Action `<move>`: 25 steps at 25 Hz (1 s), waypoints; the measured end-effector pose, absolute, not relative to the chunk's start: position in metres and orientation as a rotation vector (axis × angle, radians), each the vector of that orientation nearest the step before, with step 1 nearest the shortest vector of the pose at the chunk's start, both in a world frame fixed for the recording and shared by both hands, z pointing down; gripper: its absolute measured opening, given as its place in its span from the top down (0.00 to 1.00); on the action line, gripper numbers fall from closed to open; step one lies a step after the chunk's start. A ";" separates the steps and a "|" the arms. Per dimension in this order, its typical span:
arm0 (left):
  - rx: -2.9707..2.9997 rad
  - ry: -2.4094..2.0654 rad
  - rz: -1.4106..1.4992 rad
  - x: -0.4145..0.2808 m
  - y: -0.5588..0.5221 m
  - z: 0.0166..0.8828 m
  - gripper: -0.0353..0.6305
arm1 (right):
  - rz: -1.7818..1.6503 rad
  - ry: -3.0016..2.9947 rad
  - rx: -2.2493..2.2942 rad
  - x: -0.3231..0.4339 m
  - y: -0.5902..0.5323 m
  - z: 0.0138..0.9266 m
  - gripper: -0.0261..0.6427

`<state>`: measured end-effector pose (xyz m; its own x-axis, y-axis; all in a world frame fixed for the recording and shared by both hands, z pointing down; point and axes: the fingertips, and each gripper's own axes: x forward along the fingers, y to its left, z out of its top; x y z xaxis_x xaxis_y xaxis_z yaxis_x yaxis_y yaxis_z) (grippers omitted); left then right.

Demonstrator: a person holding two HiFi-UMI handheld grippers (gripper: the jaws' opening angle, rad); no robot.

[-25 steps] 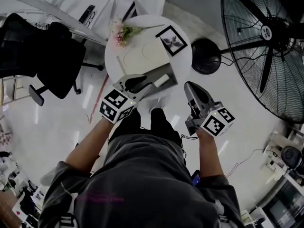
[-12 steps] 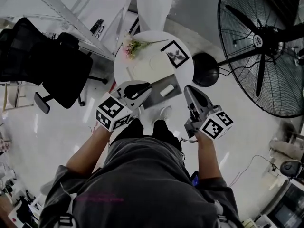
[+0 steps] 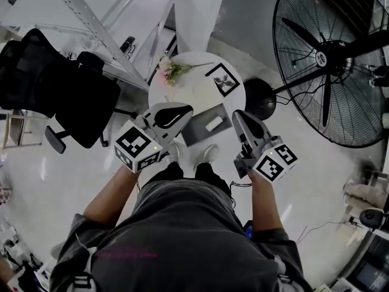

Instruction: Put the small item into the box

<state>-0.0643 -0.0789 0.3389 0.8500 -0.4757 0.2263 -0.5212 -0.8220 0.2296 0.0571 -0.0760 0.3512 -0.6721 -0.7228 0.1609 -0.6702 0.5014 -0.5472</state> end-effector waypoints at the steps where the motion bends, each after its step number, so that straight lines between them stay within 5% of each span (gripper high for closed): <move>1: 2.755 -0.755 0.216 -0.065 -0.079 0.334 0.91 | -0.890 2.650 -1.228 0.056 -0.076 0.348 0.93; 25: 2.808 -0.794 0.065 -0.075 -0.083 0.288 0.92 | -0.745 2.708 -1.172 0.045 -0.079 0.306 0.93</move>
<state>-0.0751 -0.0827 0.2875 0.8530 -0.5118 0.1024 -0.5216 -0.8294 0.2002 0.0454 -0.0785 0.3056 -0.6992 -0.7078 0.1005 -0.6597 0.5846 -0.4722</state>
